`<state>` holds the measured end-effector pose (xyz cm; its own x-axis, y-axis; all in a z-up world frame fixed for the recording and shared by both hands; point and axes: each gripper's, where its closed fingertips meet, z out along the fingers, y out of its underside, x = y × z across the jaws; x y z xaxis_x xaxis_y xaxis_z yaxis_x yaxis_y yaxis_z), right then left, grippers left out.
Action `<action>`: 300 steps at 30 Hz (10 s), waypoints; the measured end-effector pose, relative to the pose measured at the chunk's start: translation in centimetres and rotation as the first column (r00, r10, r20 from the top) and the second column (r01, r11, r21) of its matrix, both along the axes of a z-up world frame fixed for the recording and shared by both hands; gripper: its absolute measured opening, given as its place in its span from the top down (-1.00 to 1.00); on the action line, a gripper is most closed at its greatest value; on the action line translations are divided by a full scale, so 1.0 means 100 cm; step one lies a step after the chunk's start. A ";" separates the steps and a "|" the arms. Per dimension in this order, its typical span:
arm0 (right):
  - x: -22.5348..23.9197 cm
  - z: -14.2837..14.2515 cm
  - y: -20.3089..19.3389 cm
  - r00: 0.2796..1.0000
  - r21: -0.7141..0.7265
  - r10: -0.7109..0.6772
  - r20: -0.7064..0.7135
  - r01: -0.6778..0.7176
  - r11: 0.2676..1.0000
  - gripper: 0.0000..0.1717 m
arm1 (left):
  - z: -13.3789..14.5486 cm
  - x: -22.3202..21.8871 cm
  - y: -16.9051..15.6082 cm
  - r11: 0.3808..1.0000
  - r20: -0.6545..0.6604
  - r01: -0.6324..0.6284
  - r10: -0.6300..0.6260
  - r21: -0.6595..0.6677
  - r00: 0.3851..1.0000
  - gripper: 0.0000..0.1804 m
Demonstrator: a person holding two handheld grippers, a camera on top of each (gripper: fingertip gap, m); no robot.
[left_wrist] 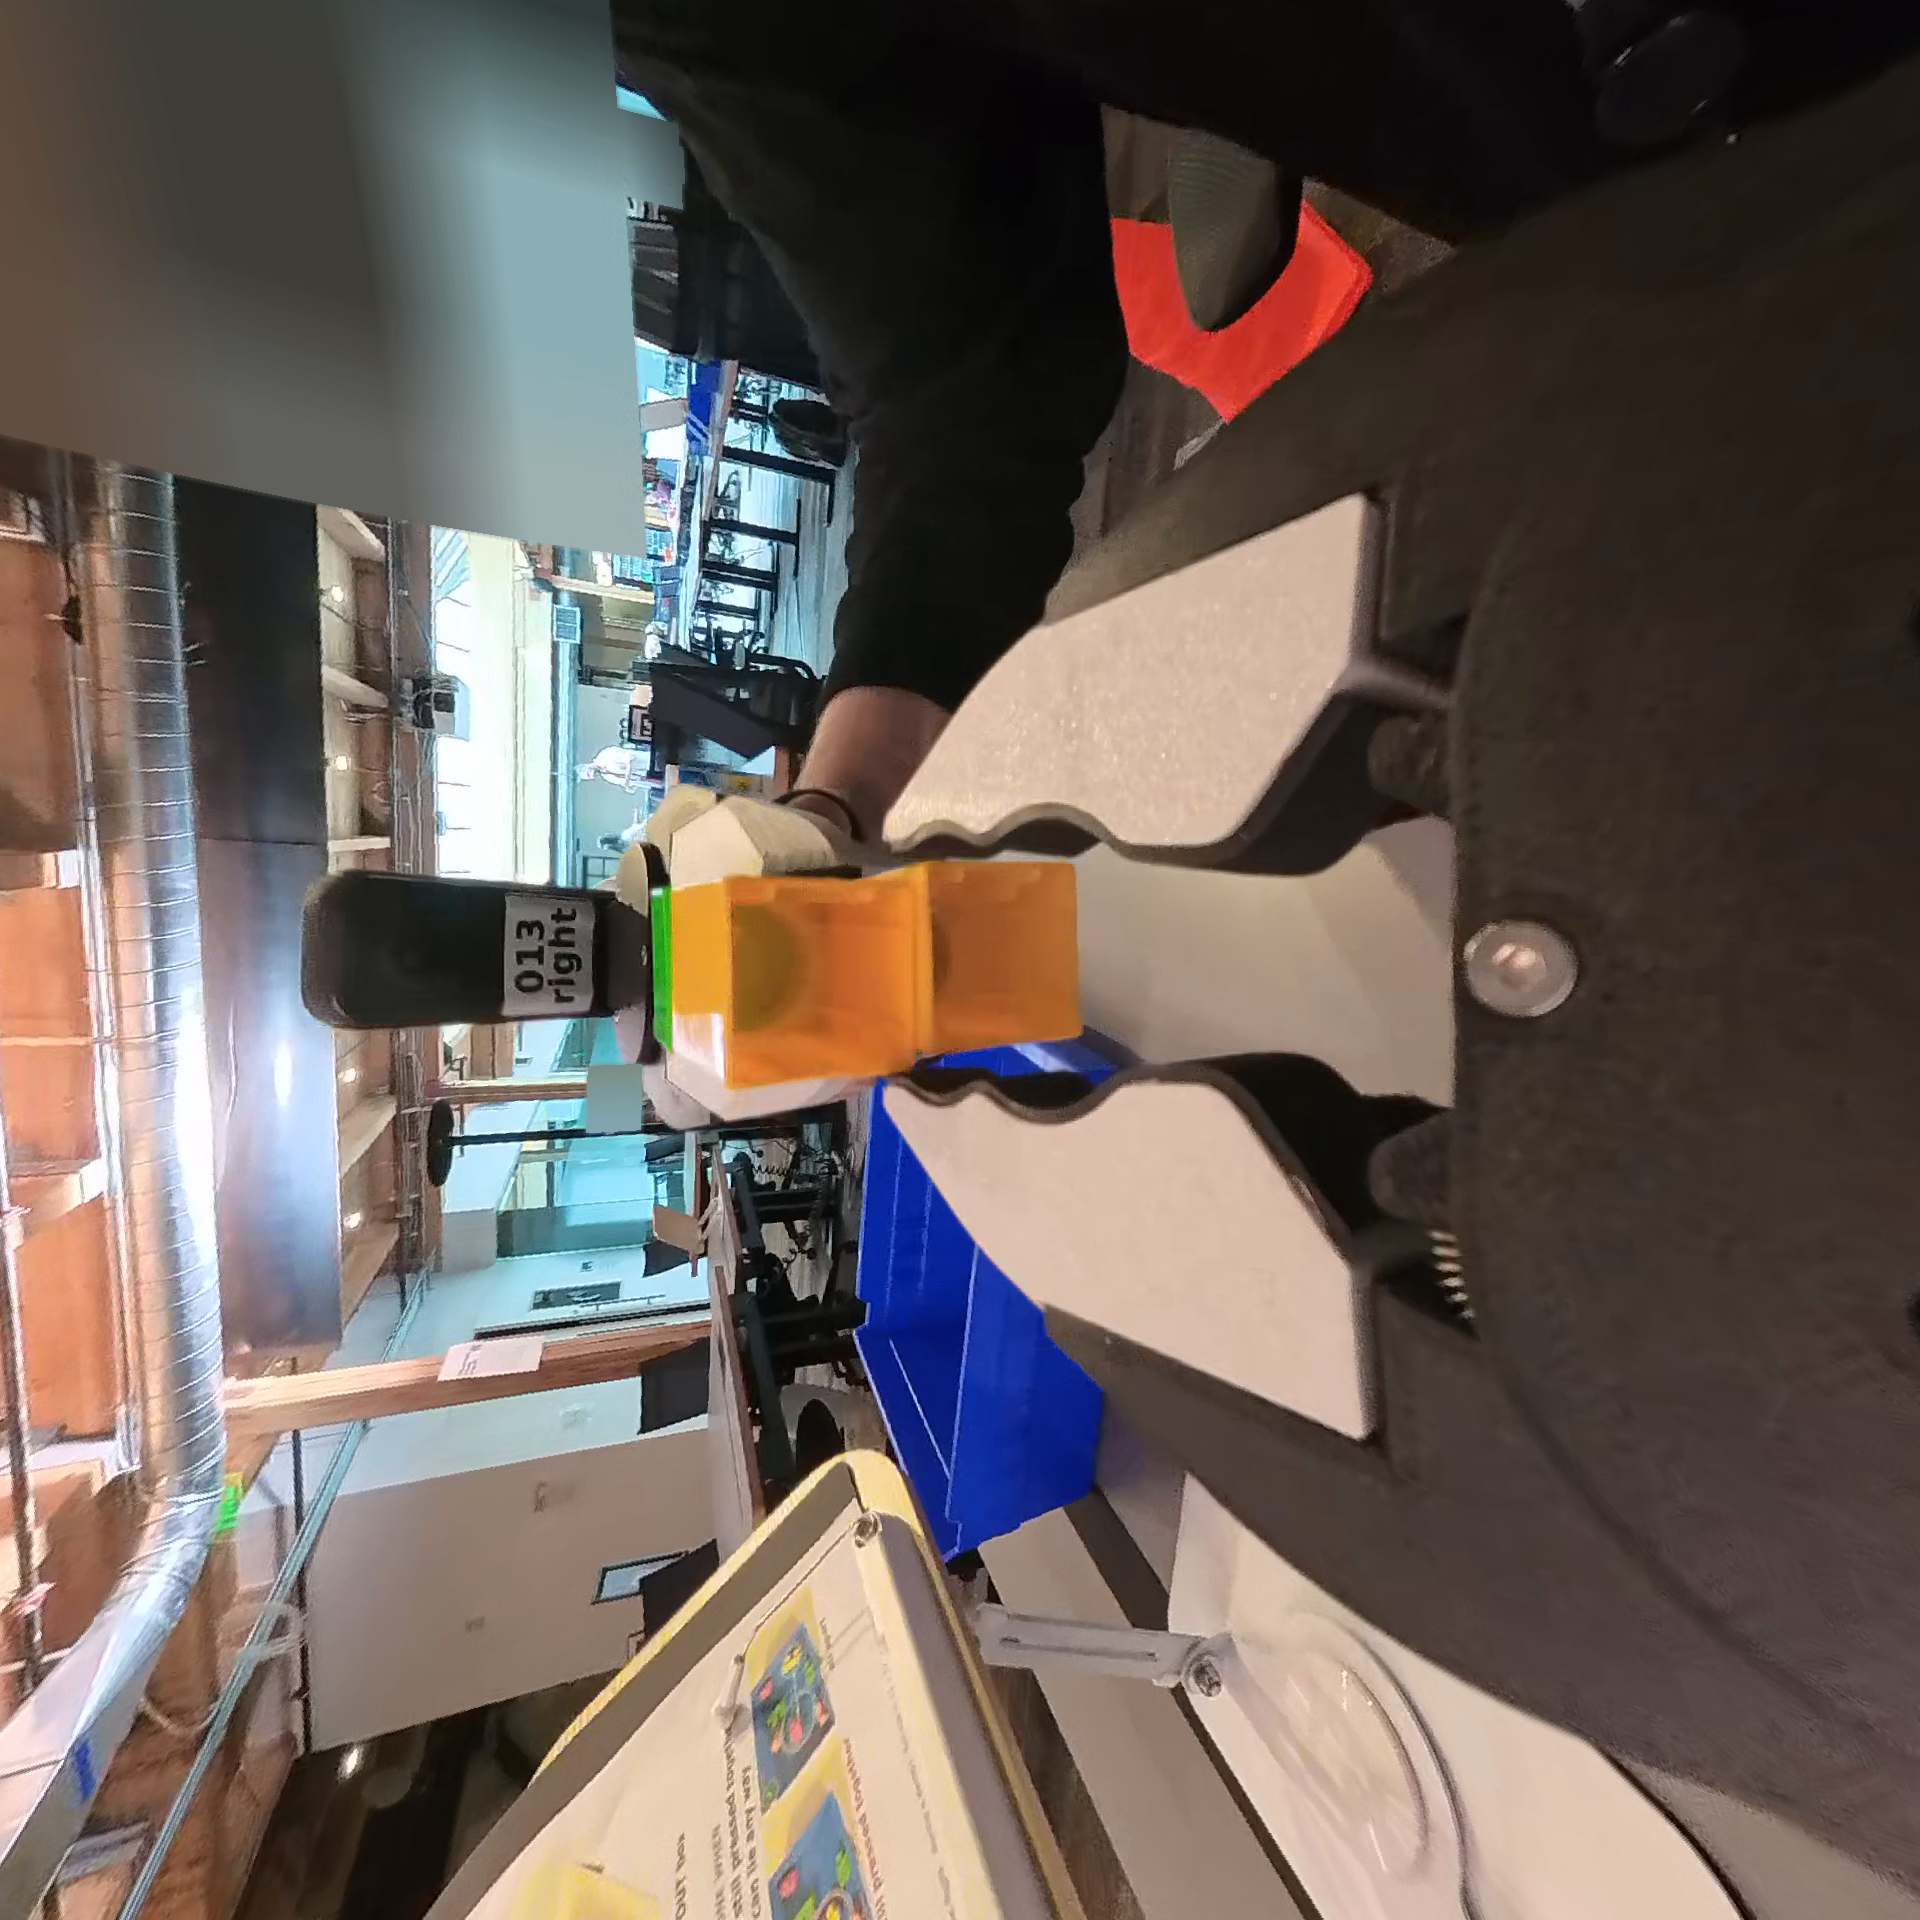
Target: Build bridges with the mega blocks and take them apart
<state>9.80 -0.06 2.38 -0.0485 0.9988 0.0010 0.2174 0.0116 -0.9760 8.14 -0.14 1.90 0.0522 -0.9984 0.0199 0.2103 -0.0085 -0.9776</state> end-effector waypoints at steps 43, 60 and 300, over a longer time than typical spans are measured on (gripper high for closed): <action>-0.010 -0.013 -0.002 0.996 0.080 -0.027 0.081 0.021 0.997 0.58 | 0.008 -0.007 -0.001 1.000 0.072 -0.005 0.004 0.022 0.997 0.62; -0.008 0.006 0.000 0.994 0.024 -0.047 -0.103 0.050 0.998 0.60 | 0.010 -0.009 0.001 1.000 0.102 -0.013 0.012 0.010 0.995 0.62; 0.149 -0.014 0.116 0.403 0.085 -0.913 0.065 0.909 0.407 1.00 | -0.054 -0.010 0.066 0.948 -0.078 -0.304 0.297 -0.090 0.952 1.00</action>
